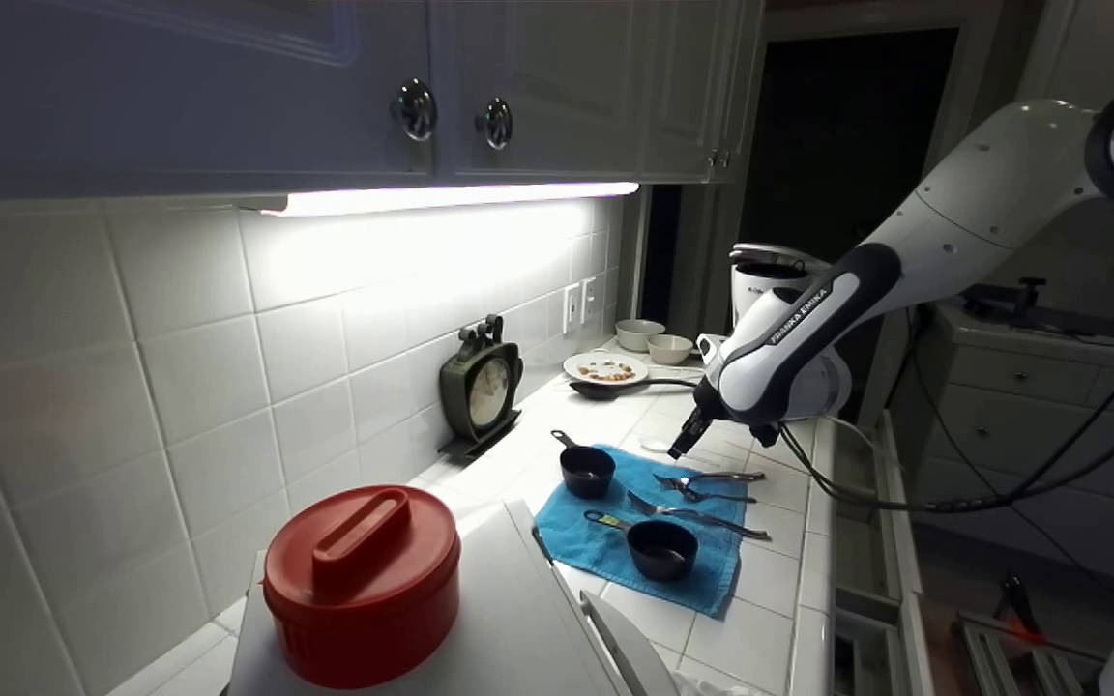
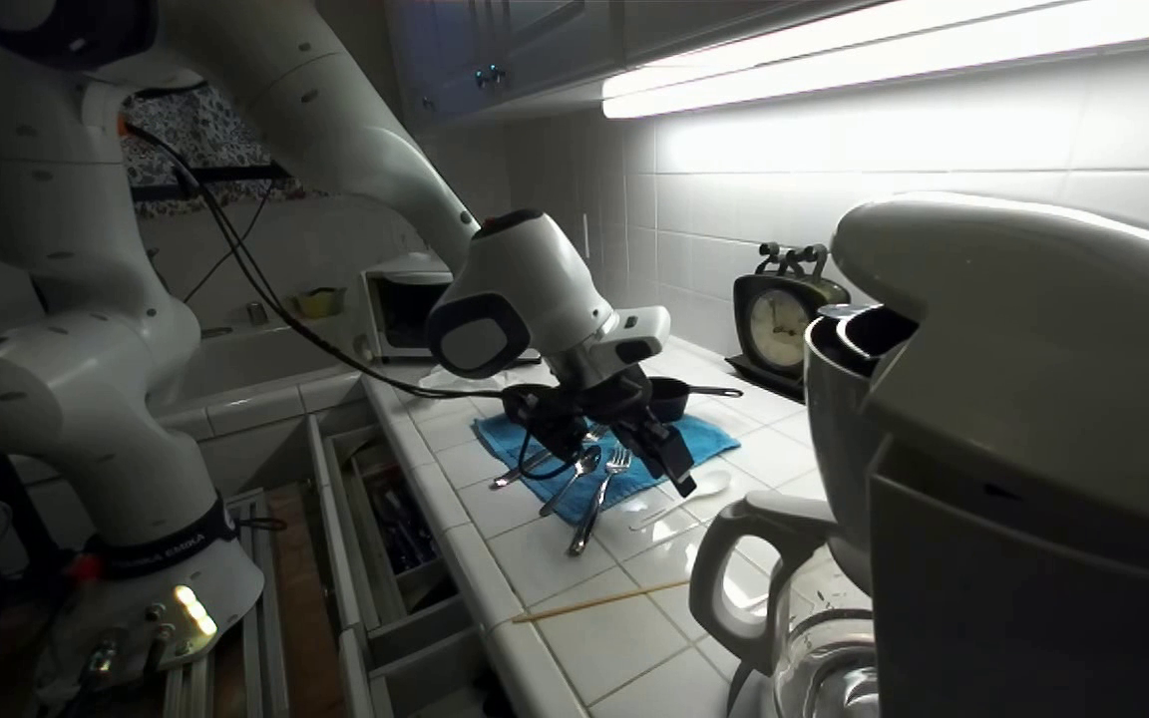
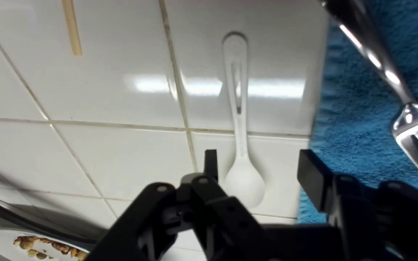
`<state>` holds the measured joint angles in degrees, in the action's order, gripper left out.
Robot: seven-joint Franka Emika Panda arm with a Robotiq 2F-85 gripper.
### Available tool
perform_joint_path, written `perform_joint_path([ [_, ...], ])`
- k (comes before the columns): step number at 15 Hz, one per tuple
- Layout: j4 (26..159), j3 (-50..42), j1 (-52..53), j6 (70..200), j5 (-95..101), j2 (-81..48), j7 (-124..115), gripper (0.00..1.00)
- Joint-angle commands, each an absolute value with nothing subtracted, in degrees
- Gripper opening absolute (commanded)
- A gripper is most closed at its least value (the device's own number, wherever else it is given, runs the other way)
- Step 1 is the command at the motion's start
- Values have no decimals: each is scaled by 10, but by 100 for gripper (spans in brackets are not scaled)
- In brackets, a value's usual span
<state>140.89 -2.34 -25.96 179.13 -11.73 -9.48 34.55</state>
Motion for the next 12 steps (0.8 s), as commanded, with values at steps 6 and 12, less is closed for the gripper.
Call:
perform_joint_path([
  [6, 1397, -27, -260, 1809, -112, -119, 350, 72],
  [12, 1375, -37, -257, 1816, -108, -147, 349, 63],
])
